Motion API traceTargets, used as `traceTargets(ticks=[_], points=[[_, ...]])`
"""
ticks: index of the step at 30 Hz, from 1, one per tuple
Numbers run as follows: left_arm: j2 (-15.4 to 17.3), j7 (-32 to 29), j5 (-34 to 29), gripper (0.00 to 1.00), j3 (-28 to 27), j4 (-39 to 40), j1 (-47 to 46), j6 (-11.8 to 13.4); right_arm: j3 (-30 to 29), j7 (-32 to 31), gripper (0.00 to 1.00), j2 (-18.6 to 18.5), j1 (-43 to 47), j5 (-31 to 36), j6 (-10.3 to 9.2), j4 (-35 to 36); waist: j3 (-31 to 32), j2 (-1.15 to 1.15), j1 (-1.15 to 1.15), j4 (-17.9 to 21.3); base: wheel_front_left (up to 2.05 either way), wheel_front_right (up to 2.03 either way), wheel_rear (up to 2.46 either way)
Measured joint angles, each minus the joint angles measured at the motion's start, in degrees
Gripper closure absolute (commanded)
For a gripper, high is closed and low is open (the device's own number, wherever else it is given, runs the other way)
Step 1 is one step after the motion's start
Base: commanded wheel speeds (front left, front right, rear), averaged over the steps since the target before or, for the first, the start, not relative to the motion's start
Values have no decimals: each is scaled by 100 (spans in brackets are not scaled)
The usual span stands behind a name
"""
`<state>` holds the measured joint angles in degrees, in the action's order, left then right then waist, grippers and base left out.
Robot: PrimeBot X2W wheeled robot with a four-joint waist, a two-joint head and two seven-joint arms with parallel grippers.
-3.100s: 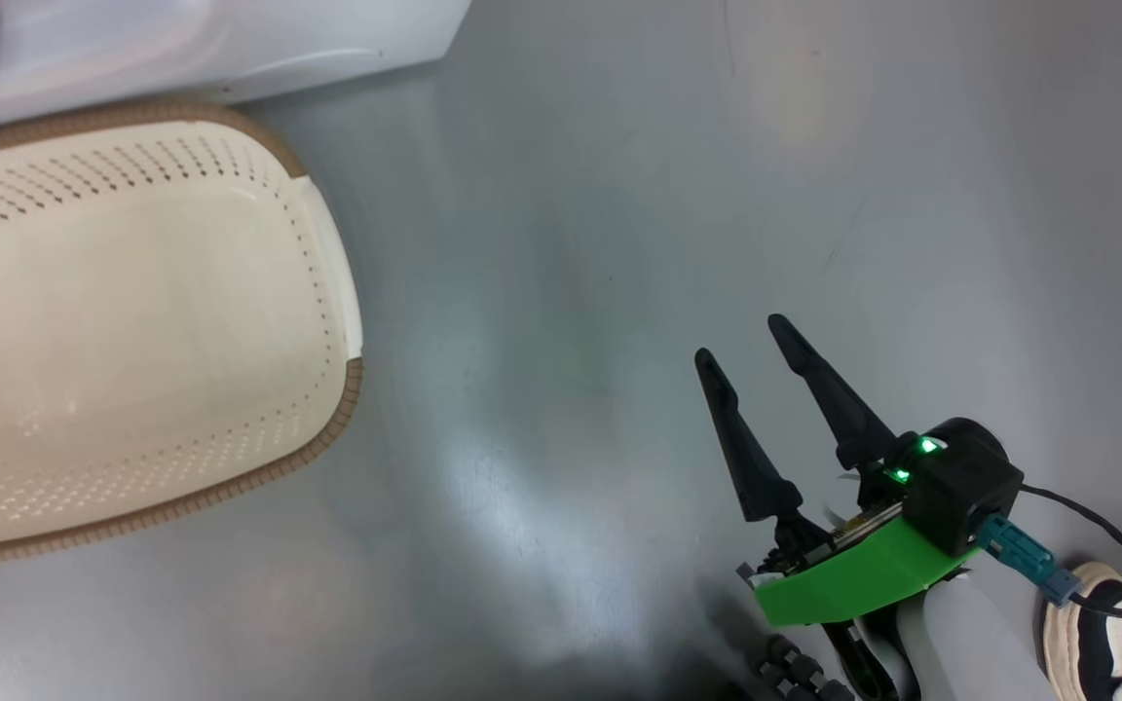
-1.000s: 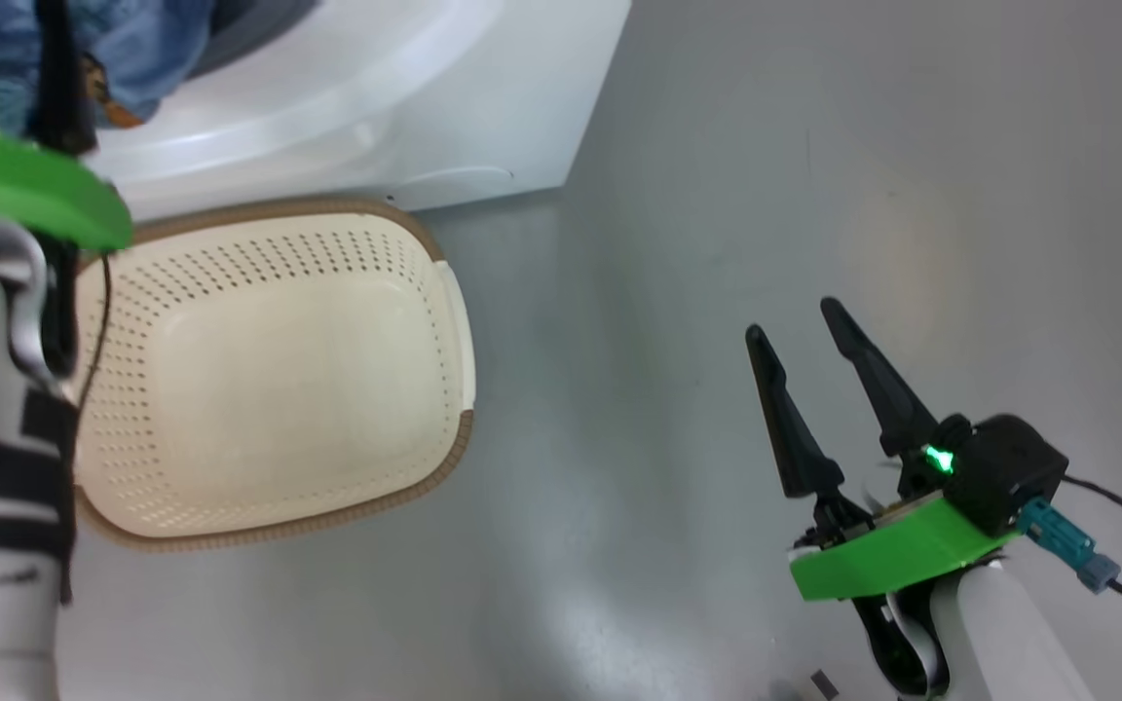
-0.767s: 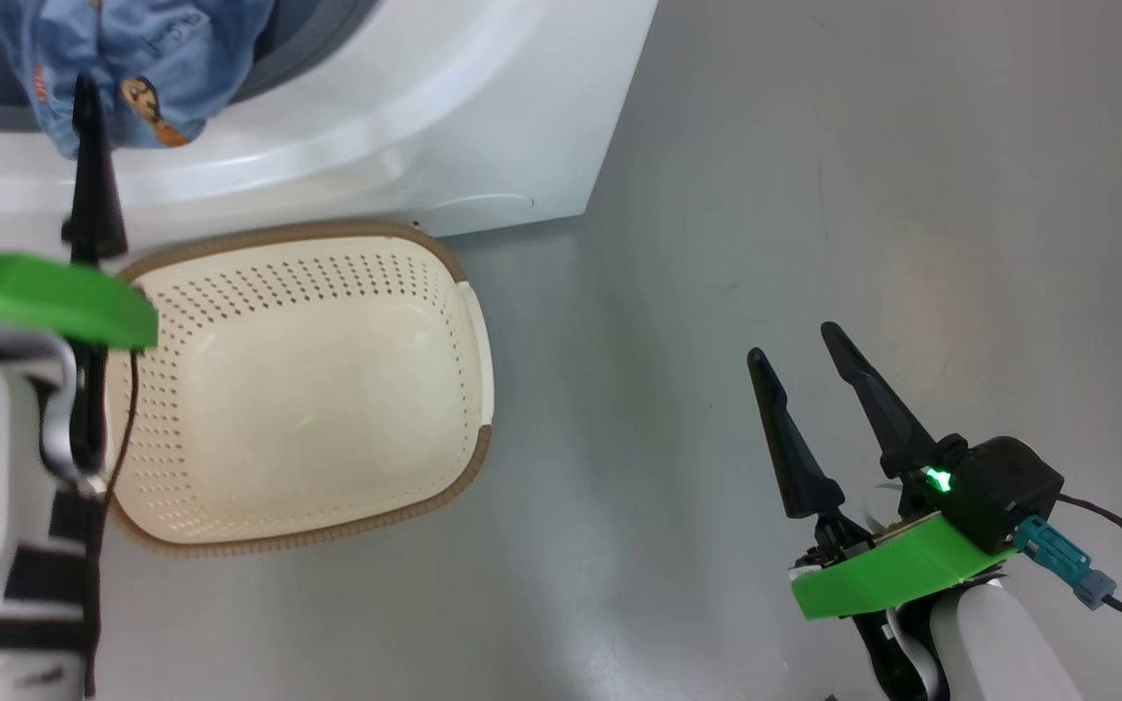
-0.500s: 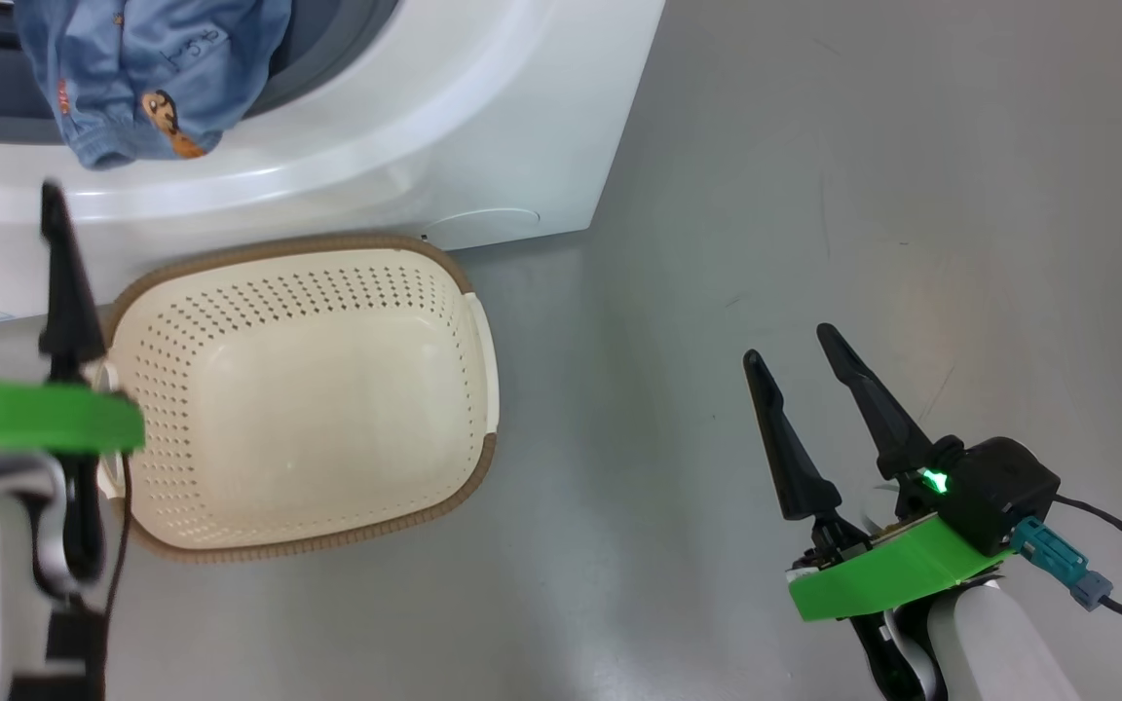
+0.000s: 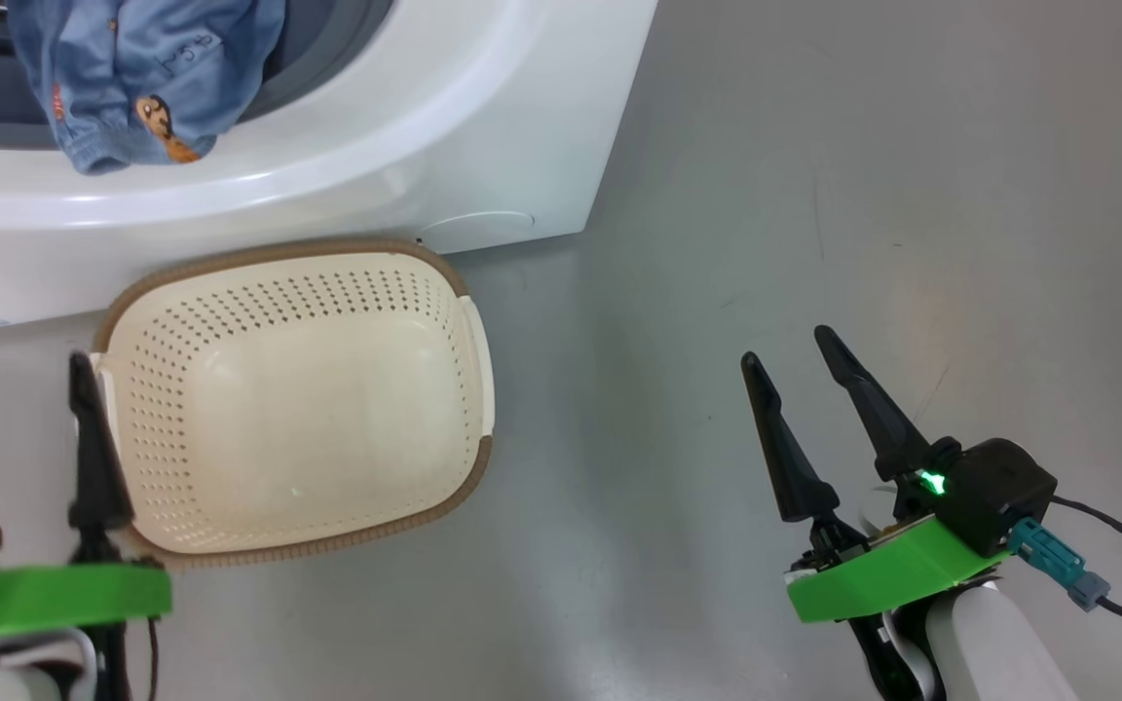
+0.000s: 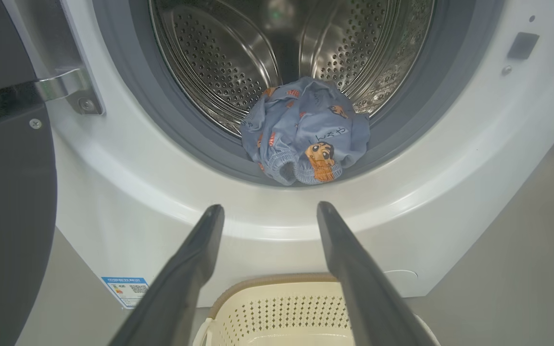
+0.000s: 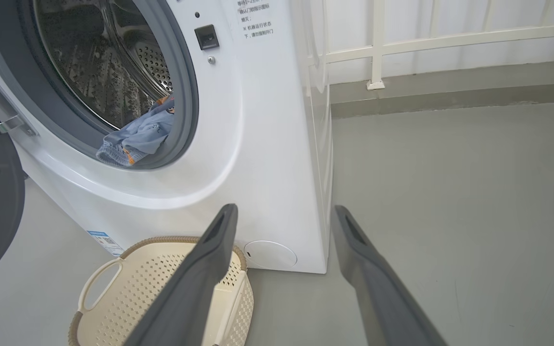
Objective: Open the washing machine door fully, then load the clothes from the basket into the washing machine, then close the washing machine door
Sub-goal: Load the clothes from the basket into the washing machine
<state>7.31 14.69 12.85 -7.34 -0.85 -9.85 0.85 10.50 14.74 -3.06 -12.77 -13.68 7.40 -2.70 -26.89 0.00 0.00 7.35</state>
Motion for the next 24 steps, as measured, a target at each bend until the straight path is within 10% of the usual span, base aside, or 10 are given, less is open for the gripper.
traceTargets(ticks=[24], points=[[-136,0,-94,0,13,249,413,91,14,0,0,-29,0,-8,0,-54,96,0,0,12,0,0,0]])
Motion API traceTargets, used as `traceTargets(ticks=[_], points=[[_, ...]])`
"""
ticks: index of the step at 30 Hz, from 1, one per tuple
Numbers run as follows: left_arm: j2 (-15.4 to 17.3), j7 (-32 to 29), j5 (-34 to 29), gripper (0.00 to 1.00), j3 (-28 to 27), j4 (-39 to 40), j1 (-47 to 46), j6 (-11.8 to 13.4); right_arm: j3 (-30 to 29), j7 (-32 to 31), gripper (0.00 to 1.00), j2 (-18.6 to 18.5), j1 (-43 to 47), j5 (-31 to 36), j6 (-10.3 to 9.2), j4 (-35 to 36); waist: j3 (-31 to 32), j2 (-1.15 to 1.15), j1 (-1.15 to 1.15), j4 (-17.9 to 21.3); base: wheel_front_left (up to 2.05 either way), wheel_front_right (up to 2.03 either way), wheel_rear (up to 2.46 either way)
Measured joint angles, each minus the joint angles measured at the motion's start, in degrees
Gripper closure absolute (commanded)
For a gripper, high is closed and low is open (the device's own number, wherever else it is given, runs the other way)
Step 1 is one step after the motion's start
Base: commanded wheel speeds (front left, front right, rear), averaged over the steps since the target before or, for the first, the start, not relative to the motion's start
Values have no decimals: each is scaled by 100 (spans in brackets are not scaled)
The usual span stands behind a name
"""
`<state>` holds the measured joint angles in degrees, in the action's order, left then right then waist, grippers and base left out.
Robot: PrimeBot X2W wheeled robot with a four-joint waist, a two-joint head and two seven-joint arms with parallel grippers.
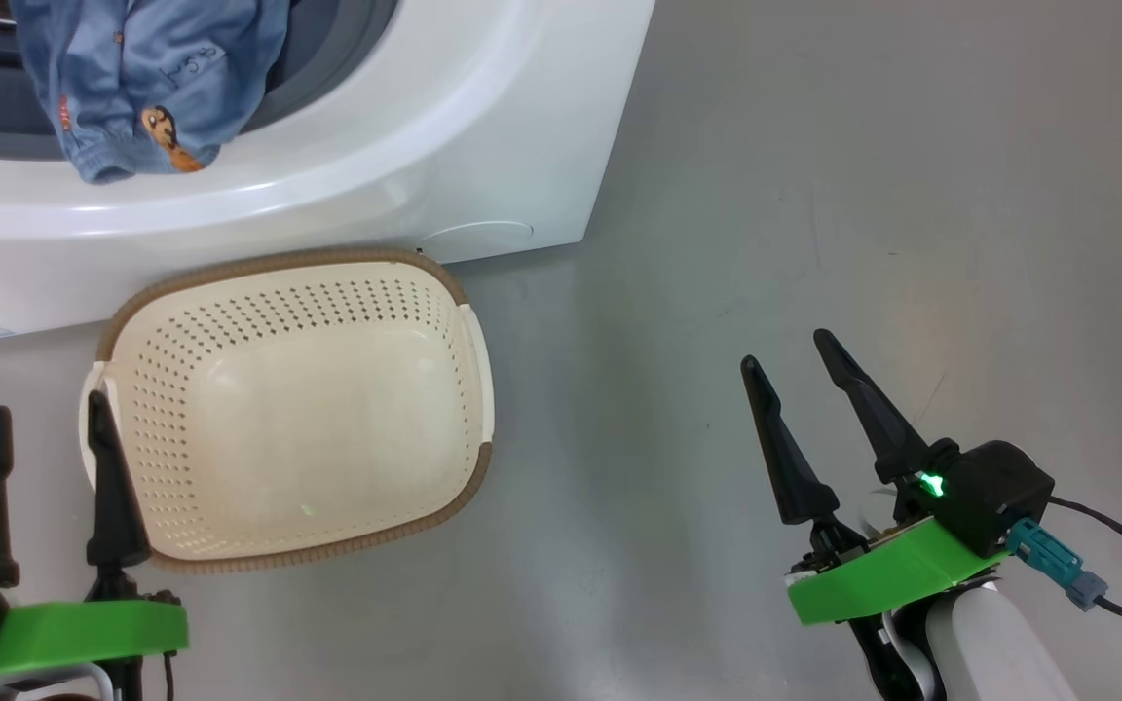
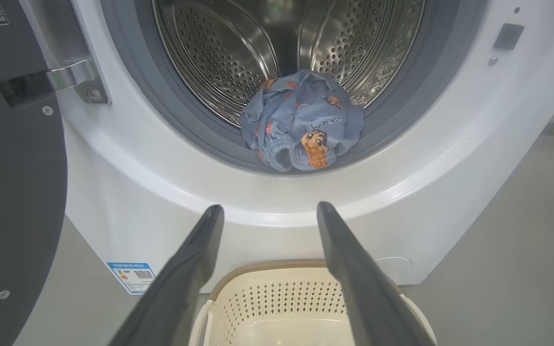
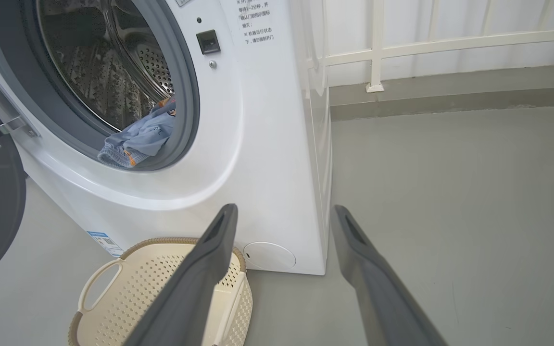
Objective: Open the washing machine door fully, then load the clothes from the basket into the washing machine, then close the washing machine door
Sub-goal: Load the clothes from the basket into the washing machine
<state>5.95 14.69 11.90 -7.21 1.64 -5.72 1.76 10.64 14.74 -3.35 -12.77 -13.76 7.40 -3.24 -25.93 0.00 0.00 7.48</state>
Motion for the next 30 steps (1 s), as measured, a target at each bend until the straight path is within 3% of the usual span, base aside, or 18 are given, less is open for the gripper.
traceTargets(ticks=[13,19,30], points=[[13,-24,0,0,123,-221,-247,-16,2,0,0,-1,-4,0,0,1,-96,0,0,-4,0,0,0],[248,-172,5,0,122,-348,-801,-62,15,0,0,0,-14,0,0,0,-132,0,0,56,0,0,0],[647,-641,-99,0,460,-990,-2172,-363,130,0,0,4,-62,-9,0,-9,-196,0,0,220,0,0,0]])
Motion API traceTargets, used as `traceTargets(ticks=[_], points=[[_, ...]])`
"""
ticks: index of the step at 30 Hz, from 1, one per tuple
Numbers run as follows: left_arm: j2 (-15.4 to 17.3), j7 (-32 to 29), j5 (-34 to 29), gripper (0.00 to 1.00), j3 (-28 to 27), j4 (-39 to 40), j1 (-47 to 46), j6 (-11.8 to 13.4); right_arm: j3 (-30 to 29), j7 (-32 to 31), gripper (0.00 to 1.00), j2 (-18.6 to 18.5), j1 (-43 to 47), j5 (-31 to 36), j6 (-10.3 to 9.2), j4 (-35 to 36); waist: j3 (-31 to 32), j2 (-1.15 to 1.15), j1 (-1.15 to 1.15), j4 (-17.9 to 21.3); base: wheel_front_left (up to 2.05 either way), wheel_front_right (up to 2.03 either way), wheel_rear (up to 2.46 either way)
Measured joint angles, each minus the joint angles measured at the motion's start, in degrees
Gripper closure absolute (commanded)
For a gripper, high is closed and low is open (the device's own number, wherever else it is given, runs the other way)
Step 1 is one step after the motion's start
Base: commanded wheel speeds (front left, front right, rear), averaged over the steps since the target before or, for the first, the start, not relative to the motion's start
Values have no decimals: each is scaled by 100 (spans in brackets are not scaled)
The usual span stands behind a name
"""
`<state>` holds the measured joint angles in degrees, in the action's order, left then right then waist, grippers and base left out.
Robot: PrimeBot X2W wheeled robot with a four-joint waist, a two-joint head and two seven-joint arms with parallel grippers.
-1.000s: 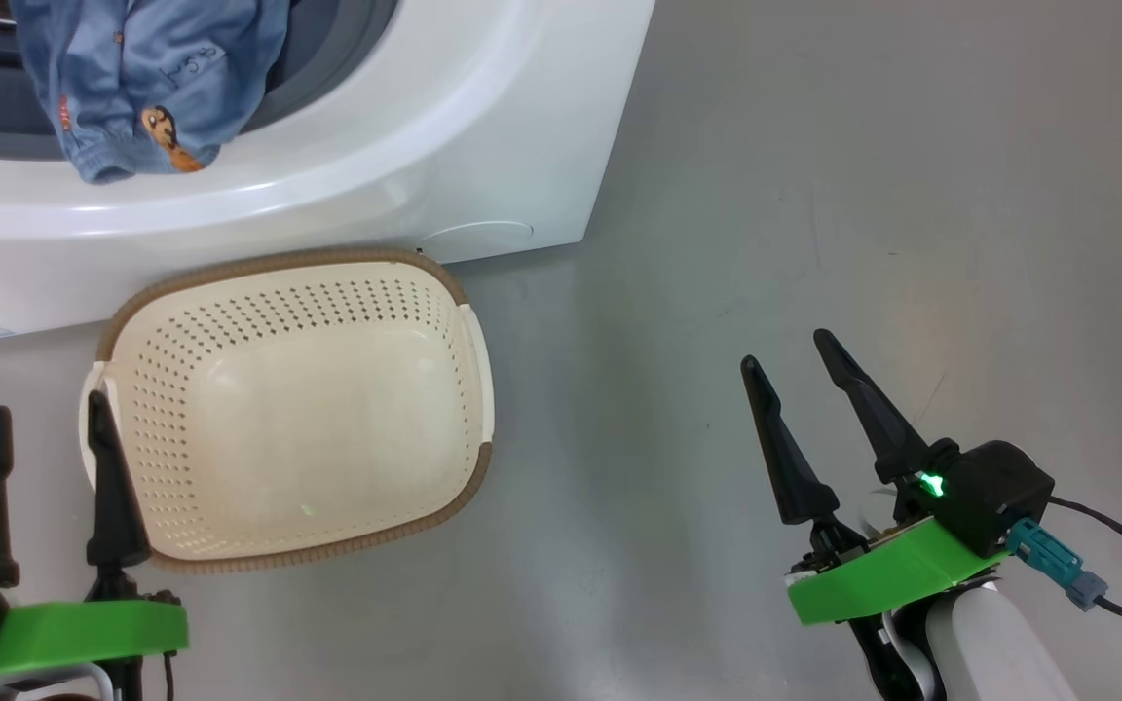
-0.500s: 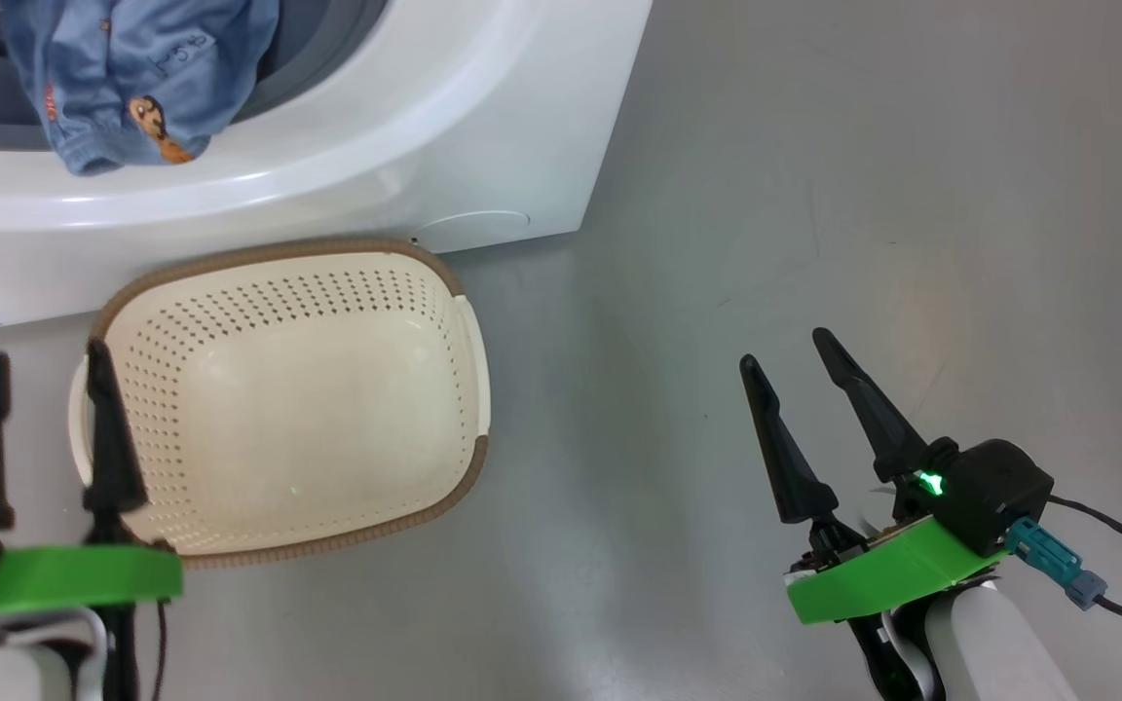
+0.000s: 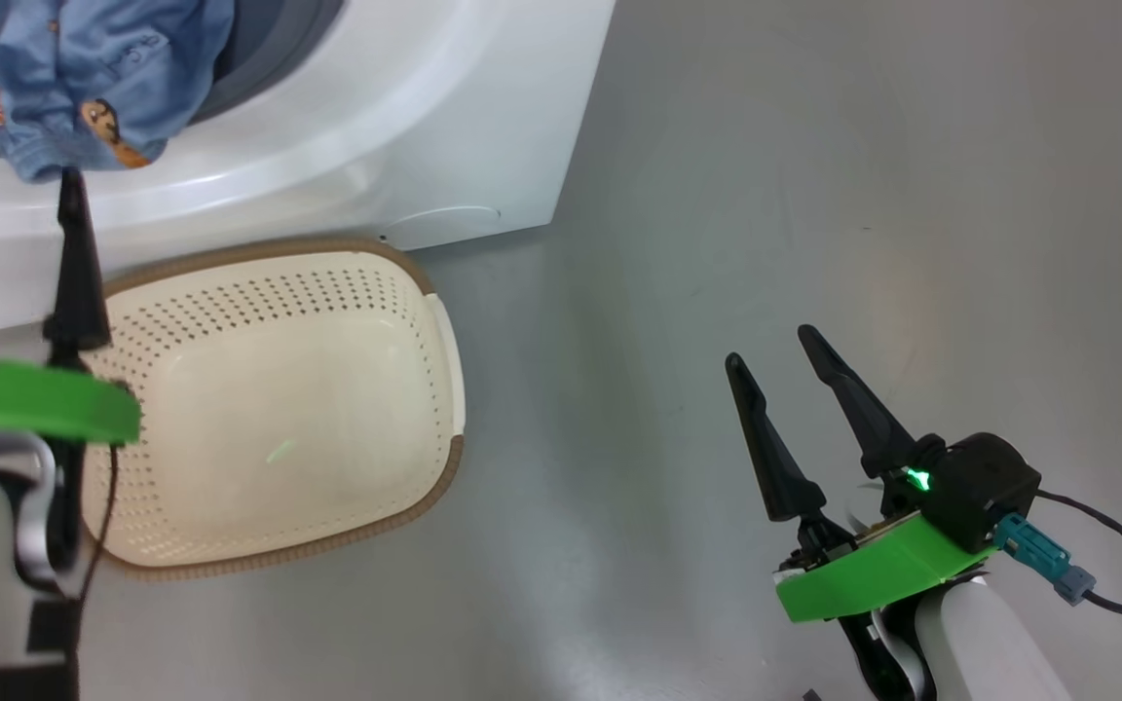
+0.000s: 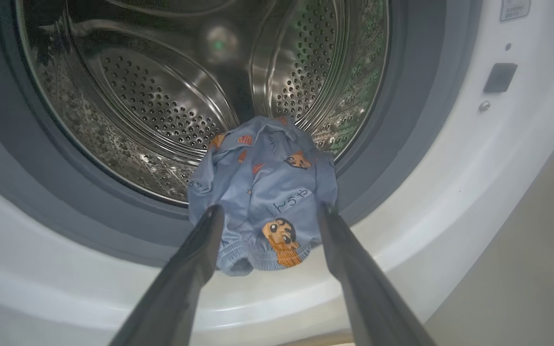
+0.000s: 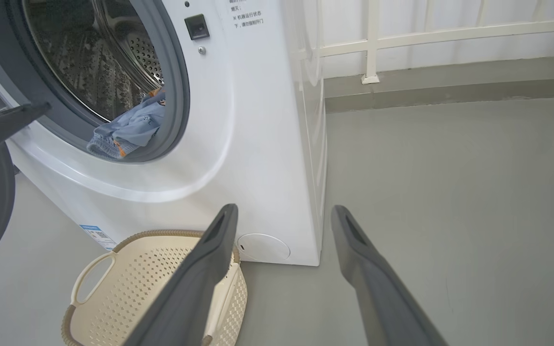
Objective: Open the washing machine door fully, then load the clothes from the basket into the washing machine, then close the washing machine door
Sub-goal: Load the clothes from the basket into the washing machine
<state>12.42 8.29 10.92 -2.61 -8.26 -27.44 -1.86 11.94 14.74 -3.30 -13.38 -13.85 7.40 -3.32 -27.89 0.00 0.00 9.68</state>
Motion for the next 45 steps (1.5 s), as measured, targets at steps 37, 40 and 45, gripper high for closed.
traceTargets(ticks=[37,40,45], points=[[459,-2319,-57,0,554,-4537,-3786,60,52,0,0,9,-73,-1,0,33,-432,0,0,387,0,0,0],[442,-2453,-119,0,659,-4747,-3889,109,52,0,0,11,-76,-1,0,42,-475,0,0,393,0,0,0],[399,-2390,-152,58,761,-4929,-4097,109,51,0,0,12,-92,-2,0,55,-556,0,0,416,0,0,0]])
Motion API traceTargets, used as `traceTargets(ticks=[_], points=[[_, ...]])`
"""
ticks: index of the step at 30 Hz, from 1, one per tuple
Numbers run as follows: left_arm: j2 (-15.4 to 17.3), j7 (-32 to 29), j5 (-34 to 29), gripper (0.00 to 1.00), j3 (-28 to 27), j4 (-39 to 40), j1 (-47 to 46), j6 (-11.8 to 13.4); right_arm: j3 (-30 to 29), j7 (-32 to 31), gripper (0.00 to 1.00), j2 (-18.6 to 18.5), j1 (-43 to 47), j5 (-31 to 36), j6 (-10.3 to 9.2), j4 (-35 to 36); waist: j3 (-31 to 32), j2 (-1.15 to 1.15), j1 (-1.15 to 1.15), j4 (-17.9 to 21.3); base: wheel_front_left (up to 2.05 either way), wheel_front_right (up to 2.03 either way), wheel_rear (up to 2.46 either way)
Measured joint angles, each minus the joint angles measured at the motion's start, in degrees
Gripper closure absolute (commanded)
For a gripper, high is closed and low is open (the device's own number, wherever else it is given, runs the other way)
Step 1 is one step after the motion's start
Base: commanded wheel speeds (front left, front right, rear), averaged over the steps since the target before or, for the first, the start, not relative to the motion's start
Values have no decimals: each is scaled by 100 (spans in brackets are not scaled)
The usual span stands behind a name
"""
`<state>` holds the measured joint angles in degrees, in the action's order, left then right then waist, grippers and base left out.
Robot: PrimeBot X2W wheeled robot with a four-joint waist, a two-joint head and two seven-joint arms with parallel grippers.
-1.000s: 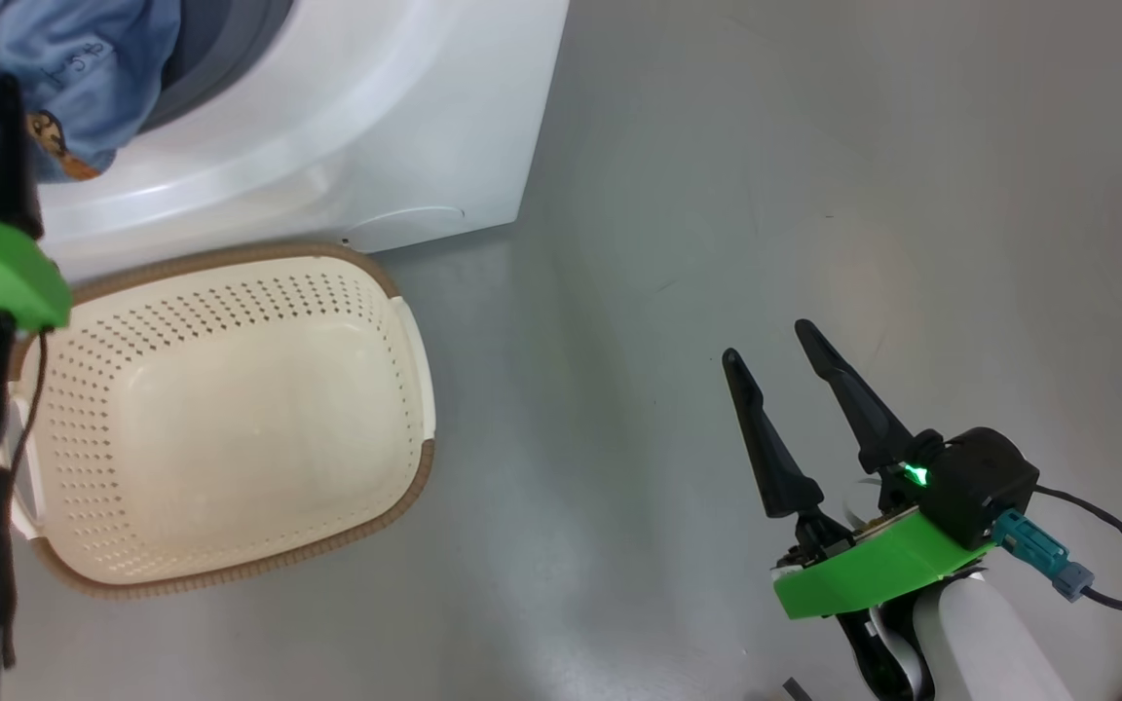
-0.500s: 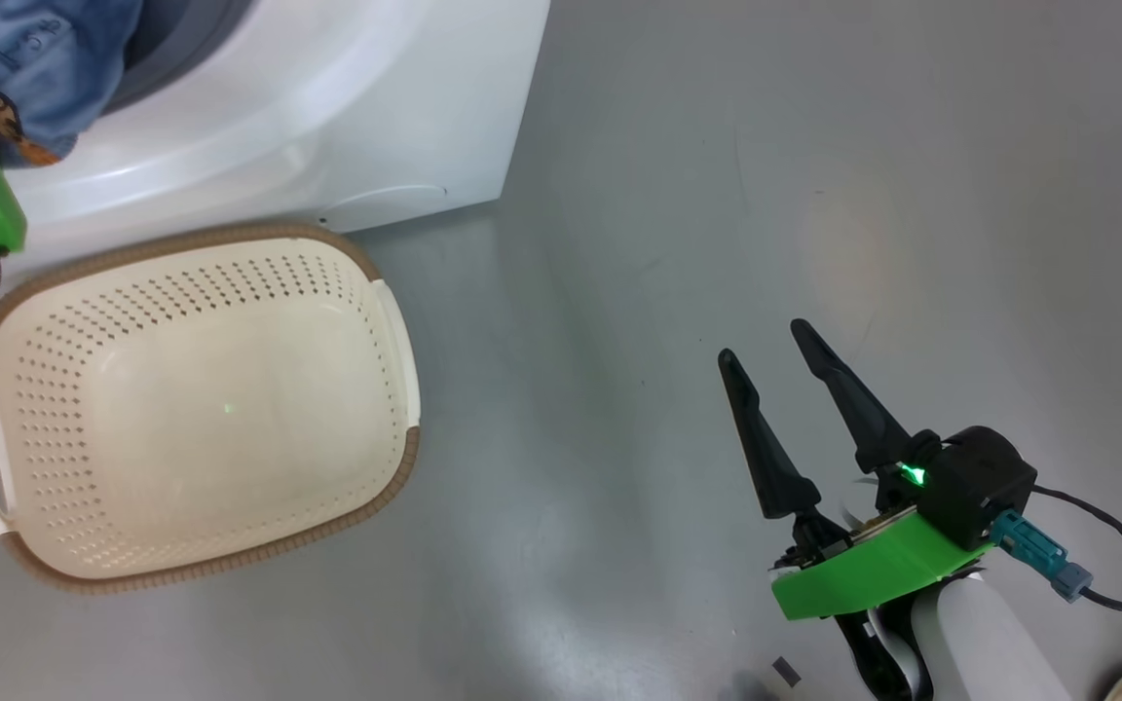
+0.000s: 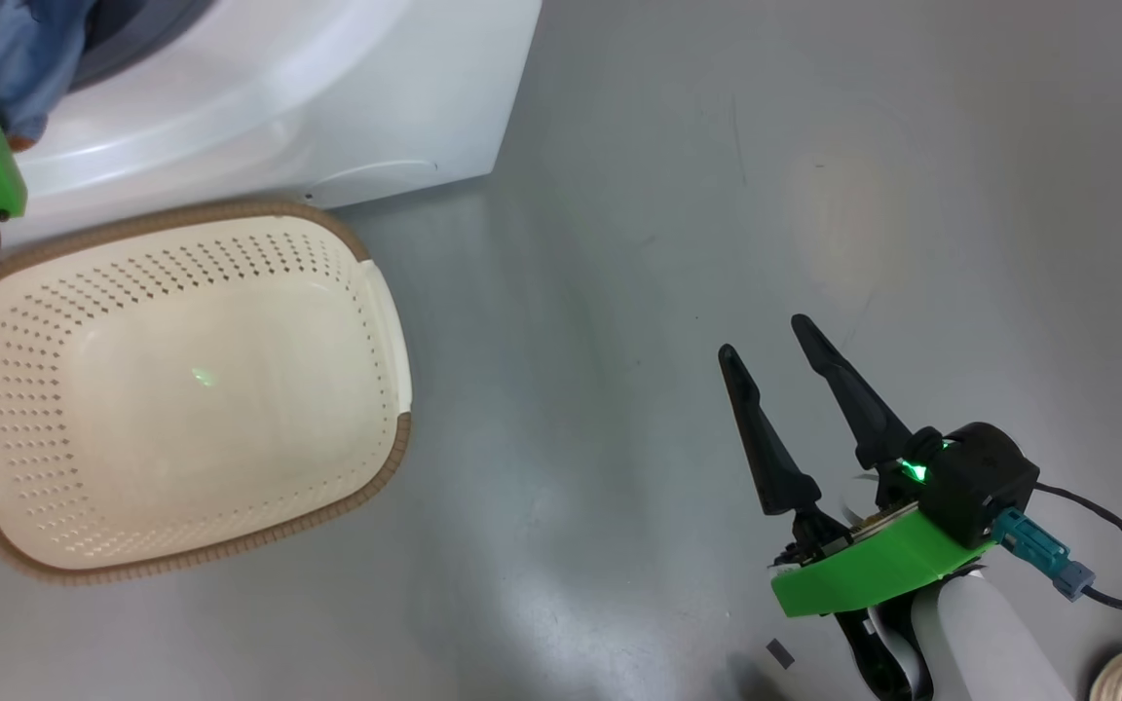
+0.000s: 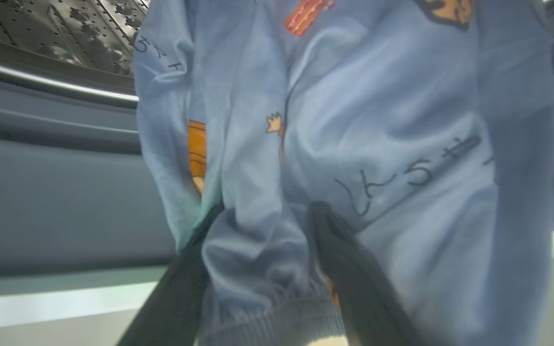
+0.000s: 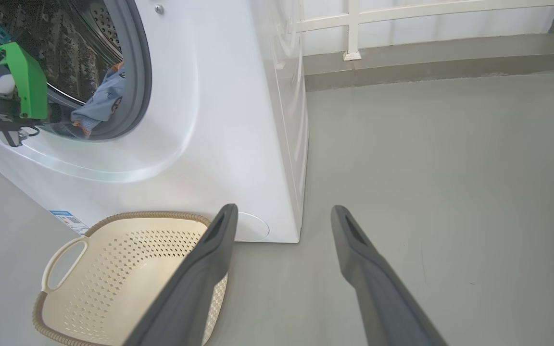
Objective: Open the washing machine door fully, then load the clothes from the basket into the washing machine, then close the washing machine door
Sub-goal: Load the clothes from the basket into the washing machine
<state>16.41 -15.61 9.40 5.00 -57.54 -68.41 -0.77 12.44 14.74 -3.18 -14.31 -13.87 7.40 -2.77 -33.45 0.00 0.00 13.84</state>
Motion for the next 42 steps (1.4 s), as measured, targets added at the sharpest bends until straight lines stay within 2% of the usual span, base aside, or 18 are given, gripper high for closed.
traceTargets(ticks=[1,2,6,10,22,29,42], points=[[-18,51,-2,76,-4,-19,-25,-1,0,0,0,0,0,0,0,1,-16,0,0,5,0,0,0],[-29,107,-9,100,26,-46,-48,-4,0,0,0,1,0,0,0,2,-32,0,0,10,0,0,0],[-75,446,-3,100,76,-96,-115,-138,-1,0,0,3,-4,-36,0,3,-72,0,0,35,0,0,0],[-148,1144,82,100,75,-73,-142,-309,-22,0,0,4,-10,-79,0,16,-93,0,0,36,0,0,0],[-176,2340,167,100,137,-176,-625,-411,-24,0,0,8,-19,-137,0,16,-58,0,0,15,0,0,0],[-151,2579,166,100,185,-383,-978,-400,-2,0,0,9,-18,-143,0,20,-86,0,0,51,0,0,0],[-3,2630,138,100,334,-761,-1623,-360,16,0,0,15,-14,-238,0,55,-429,0,0,136,0,0,0]])
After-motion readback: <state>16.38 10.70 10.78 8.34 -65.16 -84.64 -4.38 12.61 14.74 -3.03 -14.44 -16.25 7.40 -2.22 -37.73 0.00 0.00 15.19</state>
